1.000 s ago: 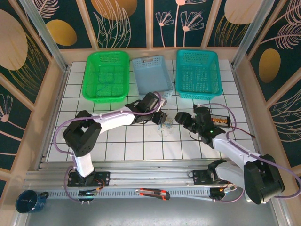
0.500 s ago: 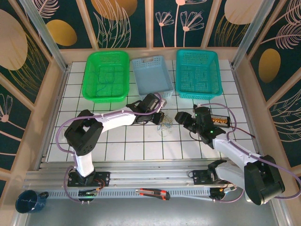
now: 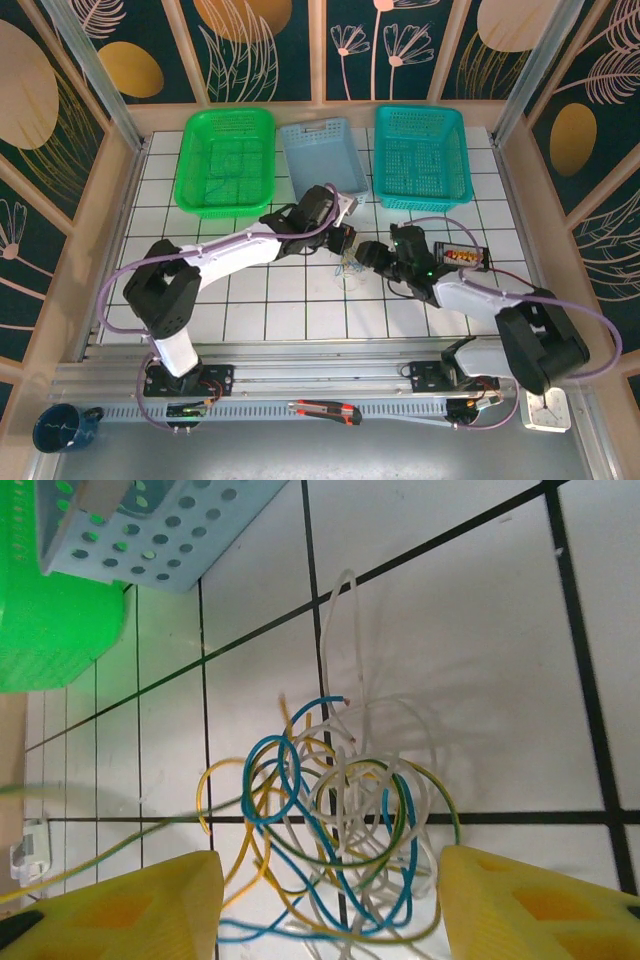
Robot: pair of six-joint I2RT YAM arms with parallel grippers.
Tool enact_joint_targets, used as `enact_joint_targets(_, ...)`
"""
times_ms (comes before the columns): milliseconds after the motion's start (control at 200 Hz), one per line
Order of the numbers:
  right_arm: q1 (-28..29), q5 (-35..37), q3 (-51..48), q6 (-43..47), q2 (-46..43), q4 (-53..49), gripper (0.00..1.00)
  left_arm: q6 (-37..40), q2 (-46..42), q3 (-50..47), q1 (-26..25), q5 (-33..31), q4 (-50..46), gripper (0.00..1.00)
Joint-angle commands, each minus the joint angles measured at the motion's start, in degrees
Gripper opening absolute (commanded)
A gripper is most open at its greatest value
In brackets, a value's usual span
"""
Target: Untangle the cables
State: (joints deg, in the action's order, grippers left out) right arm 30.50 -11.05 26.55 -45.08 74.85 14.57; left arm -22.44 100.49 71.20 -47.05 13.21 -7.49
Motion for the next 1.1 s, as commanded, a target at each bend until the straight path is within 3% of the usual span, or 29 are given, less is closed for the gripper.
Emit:
enact_joint_targets(0, 0.5, 3.3, 0.7, -1.0, 3.9, 5.9, 0.58, -3.7, -3.8, 1.2, -0.3, 3.5, 1.8, 0.0)
enact_joint_targets(175, 0.5, 4.1, -2.5, -3.1, 7.4, 9.6, 0.57, -6.9, -8.7, -0.9, -0.3, 3.9, 6.3, 0.0)
enact_joint_targets(325, 0.5, 3.1, -4.2, -3.9, 4.9, 9.7, 0.57, -9.3, -12.1, -5.2, -0.3, 3.6, 12.0, 0.0)
enact_joint_targets(856, -4.5, 6.1, 2.4, 0.1, -21.6, -11.0, 0.55, -12.2, -18.8, -18.3, -0.3, -5.0, 24.0, 0.0)
enact_joint_targets(1096, -4.8, -4.0, 5.9, 5.3, -23.3, -5.3, 0.55, -13.0, -18.8, -19.0, -0.3, -4.2, 24.9, 0.0)
